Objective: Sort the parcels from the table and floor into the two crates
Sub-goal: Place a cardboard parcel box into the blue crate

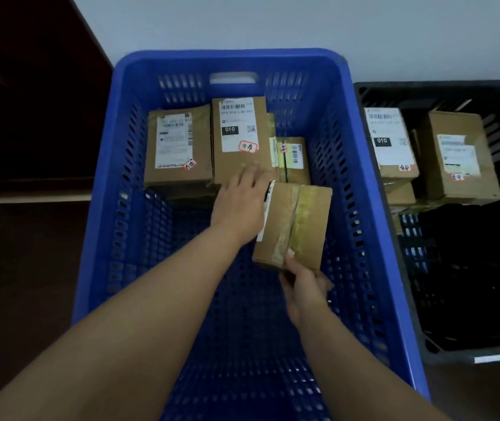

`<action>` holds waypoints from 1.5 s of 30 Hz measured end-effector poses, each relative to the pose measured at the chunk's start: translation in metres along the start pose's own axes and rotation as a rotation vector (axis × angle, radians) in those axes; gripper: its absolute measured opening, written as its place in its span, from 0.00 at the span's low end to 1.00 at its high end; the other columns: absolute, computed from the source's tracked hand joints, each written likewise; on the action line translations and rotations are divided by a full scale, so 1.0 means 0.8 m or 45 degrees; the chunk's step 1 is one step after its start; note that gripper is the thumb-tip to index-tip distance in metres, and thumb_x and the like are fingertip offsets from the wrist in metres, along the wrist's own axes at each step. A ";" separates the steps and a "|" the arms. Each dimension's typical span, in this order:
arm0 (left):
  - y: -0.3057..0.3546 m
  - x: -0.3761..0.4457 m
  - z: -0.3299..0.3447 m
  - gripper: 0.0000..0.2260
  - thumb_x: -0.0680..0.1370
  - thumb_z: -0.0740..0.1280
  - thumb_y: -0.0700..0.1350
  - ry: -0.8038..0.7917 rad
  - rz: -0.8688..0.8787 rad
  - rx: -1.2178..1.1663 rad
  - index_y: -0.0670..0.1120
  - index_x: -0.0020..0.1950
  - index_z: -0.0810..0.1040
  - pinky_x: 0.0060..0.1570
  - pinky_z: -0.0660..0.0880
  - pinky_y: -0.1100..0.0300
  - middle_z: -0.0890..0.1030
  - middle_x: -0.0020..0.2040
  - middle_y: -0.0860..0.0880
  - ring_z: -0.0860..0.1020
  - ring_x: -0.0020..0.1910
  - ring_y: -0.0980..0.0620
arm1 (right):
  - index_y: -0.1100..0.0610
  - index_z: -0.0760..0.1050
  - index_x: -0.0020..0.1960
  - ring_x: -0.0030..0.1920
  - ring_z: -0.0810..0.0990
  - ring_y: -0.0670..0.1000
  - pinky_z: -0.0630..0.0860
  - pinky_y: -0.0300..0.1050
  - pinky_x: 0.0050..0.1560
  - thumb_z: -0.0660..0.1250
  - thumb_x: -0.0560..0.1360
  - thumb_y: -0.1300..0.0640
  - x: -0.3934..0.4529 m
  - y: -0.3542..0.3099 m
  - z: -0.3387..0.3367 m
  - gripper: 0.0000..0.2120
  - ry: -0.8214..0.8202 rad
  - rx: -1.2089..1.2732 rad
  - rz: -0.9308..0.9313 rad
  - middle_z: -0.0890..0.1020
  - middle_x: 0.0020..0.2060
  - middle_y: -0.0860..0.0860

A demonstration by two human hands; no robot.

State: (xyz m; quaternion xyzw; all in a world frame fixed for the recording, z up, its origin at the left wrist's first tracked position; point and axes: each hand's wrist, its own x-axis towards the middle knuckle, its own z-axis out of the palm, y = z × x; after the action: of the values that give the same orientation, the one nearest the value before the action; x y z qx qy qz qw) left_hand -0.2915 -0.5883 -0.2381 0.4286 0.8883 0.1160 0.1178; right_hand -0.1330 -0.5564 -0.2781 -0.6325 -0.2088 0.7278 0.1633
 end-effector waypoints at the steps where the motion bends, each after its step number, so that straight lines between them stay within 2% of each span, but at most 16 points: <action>1: -0.004 0.010 -0.002 0.30 0.78 0.63 0.40 -0.165 -0.029 0.023 0.49 0.78 0.56 0.71 0.57 0.42 0.53 0.79 0.46 0.52 0.77 0.40 | 0.56 0.61 0.69 0.61 0.75 0.54 0.70 0.51 0.68 0.75 0.71 0.63 -0.002 0.003 0.003 0.33 0.010 0.014 -0.013 0.74 0.62 0.55; 2: -0.008 0.017 -0.004 0.32 0.79 0.62 0.40 -0.336 -0.083 0.045 0.50 0.79 0.51 0.73 0.50 0.39 0.46 0.80 0.48 0.46 0.78 0.40 | 0.55 0.60 0.67 0.60 0.75 0.53 0.71 0.50 0.67 0.75 0.71 0.63 -0.003 0.007 0.006 0.32 0.030 0.027 -0.030 0.74 0.62 0.55; 4: -0.017 0.024 -0.005 0.34 0.80 0.60 0.39 -0.545 -0.159 0.102 0.51 0.80 0.45 0.73 0.44 0.38 0.41 0.80 0.49 0.41 0.78 0.41 | 0.53 0.60 0.64 0.58 0.76 0.53 0.73 0.48 0.64 0.75 0.71 0.63 -0.006 0.012 0.016 0.30 0.082 0.056 -0.059 0.73 0.60 0.55; 9: -0.027 0.029 -0.011 0.38 0.77 0.59 0.32 -0.644 -0.174 0.145 0.51 0.80 0.41 0.73 0.45 0.37 0.37 0.79 0.50 0.40 0.78 0.40 | 0.53 0.58 0.62 0.59 0.76 0.55 0.74 0.54 0.65 0.76 0.70 0.62 -0.004 0.021 0.036 0.31 0.198 0.083 -0.114 0.73 0.62 0.57; 12: -0.031 0.030 -0.013 0.38 0.77 0.58 0.32 -0.676 -0.162 0.121 0.51 0.79 0.41 0.74 0.46 0.37 0.37 0.79 0.50 0.40 0.78 0.41 | 0.51 0.61 0.62 0.55 0.77 0.54 0.77 0.54 0.61 0.75 0.72 0.57 -0.004 0.013 0.031 0.27 0.178 0.105 -0.160 0.74 0.60 0.54; 15: -0.033 0.028 -0.012 0.39 0.76 0.58 0.31 -0.695 -0.157 0.102 0.52 0.79 0.41 0.74 0.47 0.38 0.36 0.79 0.51 0.39 0.78 0.41 | 0.53 0.68 0.68 0.58 0.77 0.56 0.77 0.56 0.60 0.72 0.74 0.49 0.012 -0.018 0.022 0.26 0.182 0.111 -0.109 0.76 0.62 0.53; 18: -0.030 0.030 -0.010 0.39 0.76 0.58 0.31 -0.698 -0.172 0.078 0.52 0.80 0.41 0.74 0.48 0.38 0.36 0.79 0.51 0.39 0.77 0.41 | 0.57 0.67 0.71 0.59 0.77 0.58 0.78 0.58 0.59 0.71 0.75 0.50 0.028 -0.044 0.020 0.29 0.221 0.060 -0.033 0.76 0.63 0.57; 22: -0.028 0.032 -0.009 0.38 0.77 0.60 0.32 -0.693 -0.194 0.053 0.52 0.80 0.42 0.75 0.49 0.39 0.36 0.79 0.50 0.38 0.77 0.40 | 0.60 0.68 0.67 0.56 0.79 0.58 0.78 0.57 0.58 0.72 0.74 0.50 0.030 -0.035 0.020 0.27 0.230 0.085 0.028 0.76 0.60 0.58; 25: -0.027 0.033 -0.007 0.39 0.77 0.60 0.32 -0.698 -0.203 0.047 0.52 0.80 0.42 0.74 0.50 0.39 0.37 0.79 0.50 0.38 0.77 0.40 | 0.60 0.70 0.64 0.54 0.79 0.56 0.78 0.56 0.60 0.72 0.74 0.50 0.032 -0.029 0.017 0.24 0.135 0.131 0.086 0.77 0.59 0.58; 28: -0.025 0.034 -0.006 0.38 0.78 0.61 0.34 -0.707 -0.211 0.058 0.51 0.79 0.41 0.74 0.52 0.38 0.37 0.79 0.50 0.38 0.77 0.39 | 0.59 0.70 0.68 0.59 0.78 0.56 0.75 0.56 0.64 0.72 0.74 0.52 0.036 -0.034 0.019 0.26 0.003 0.078 0.097 0.78 0.60 0.57; 32: -0.025 0.034 -0.006 0.38 0.78 0.60 0.33 -0.707 -0.228 0.036 0.51 0.79 0.42 0.74 0.51 0.39 0.37 0.79 0.50 0.38 0.77 0.40 | 0.56 0.72 0.60 0.57 0.78 0.54 0.76 0.52 0.62 0.73 0.73 0.50 0.032 -0.038 0.014 0.20 0.024 -0.063 0.067 0.79 0.56 0.54; 37: -0.027 0.027 -0.008 0.37 0.78 0.59 0.32 -0.718 -0.238 0.019 0.52 0.80 0.42 0.74 0.49 0.39 0.36 0.79 0.52 0.38 0.77 0.42 | 0.53 0.73 0.51 0.53 0.79 0.54 0.78 0.51 0.58 0.72 0.74 0.48 0.017 -0.041 0.004 0.13 0.037 -0.049 0.078 0.80 0.51 0.53; 41: -0.024 0.025 -0.010 0.37 0.79 0.59 0.33 -0.718 -0.238 0.041 0.52 0.80 0.42 0.74 0.48 0.39 0.36 0.79 0.51 0.38 0.77 0.42 | 0.53 0.71 0.59 0.55 0.79 0.55 0.77 0.54 0.59 0.71 0.73 0.44 0.005 -0.034 -0.009 0.20 0.043 -0.011 0.065 0.80 0.53 0.54; 45: -0.022 0.026 -0.013 0.36 0.80 0.58 0.33 -0.751 -0.256 0.013 0.51 0.80 0.41 0.75 0.49 0.39 0.36 0.79 0.51 0.38 0.77 0.41 | 0.52 0.74 0.67 0.57 0.80 0.57 0.79 0.52 0.51 0.64 0.74 0.37 -0.005 -0.034 -0.013 0.27 -0.238 0.213 0.087 0.82 0.56 0.56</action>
State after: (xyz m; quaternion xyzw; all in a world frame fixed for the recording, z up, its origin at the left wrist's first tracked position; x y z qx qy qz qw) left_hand -0.3200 -0.5837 -0.2363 0.3544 0.8542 -0.0300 0.3792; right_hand -0.1227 -0.5341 -0.2624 -0.5530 -0.1397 0.8035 0.1704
